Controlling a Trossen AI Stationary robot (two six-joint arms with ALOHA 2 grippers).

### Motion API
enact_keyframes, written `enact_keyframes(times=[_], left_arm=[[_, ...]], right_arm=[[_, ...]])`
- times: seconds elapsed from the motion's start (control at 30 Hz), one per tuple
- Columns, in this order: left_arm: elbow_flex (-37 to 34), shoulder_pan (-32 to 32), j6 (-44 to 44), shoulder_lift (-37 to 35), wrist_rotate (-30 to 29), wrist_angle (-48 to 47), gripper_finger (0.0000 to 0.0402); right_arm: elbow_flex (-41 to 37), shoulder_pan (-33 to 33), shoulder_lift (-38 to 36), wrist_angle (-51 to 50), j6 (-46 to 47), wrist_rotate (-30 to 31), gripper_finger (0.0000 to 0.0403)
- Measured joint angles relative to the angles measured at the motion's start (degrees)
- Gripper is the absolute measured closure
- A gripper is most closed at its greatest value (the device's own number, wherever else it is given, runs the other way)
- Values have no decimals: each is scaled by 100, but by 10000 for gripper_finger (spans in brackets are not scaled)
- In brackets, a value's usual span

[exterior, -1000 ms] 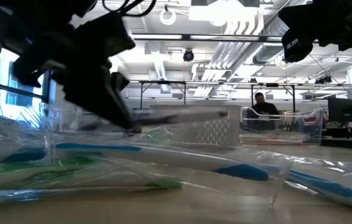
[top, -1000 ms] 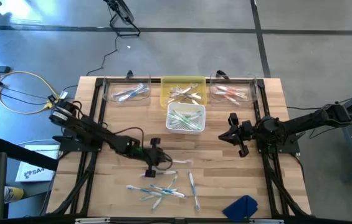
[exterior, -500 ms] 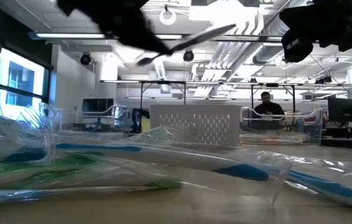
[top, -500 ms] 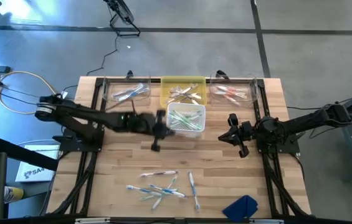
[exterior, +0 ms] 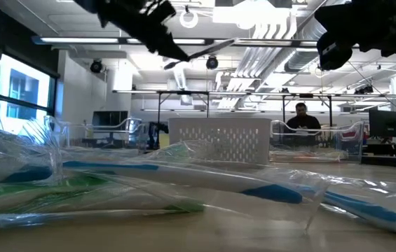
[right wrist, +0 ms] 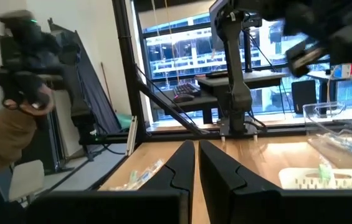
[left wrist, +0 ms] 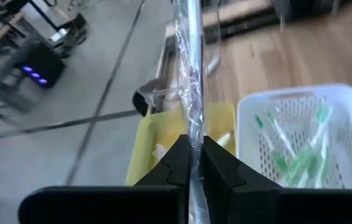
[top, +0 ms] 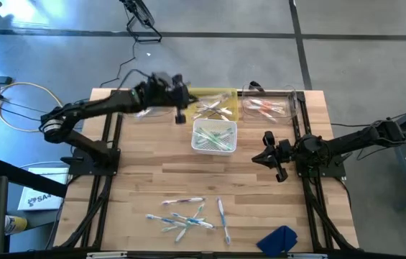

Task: Pick & Place Toothbrushes
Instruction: Put the purple toothbrush into the yellow bin

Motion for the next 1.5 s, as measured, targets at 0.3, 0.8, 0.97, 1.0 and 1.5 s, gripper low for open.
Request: enact_keyframes(times=[0.3, 0.8, 0.97, 1.0, 1.5], left_arm=[[-45, 883, -316, 811, 1151, 596, 387], [1412, 1165, -329, 2585, 1293, -149, 387], [1902, 1274, -369, 3027, 1271, -945, 387], [1923, 1298, -377, 3078, 1247, -1026, 387], [1929, 1300, -479, 3337, 1127, -1018, 387]], right_arm=[[0, 0, 0, -1, 29, 43, 388], [0, -2, 0, 2, 44, 468, 388], [0, -2, 1, -5, 43, 470, 388], [0, -1, 0, 0, 41, 468, 388], [0, 0, 0, -51, -11, 468, 388]])
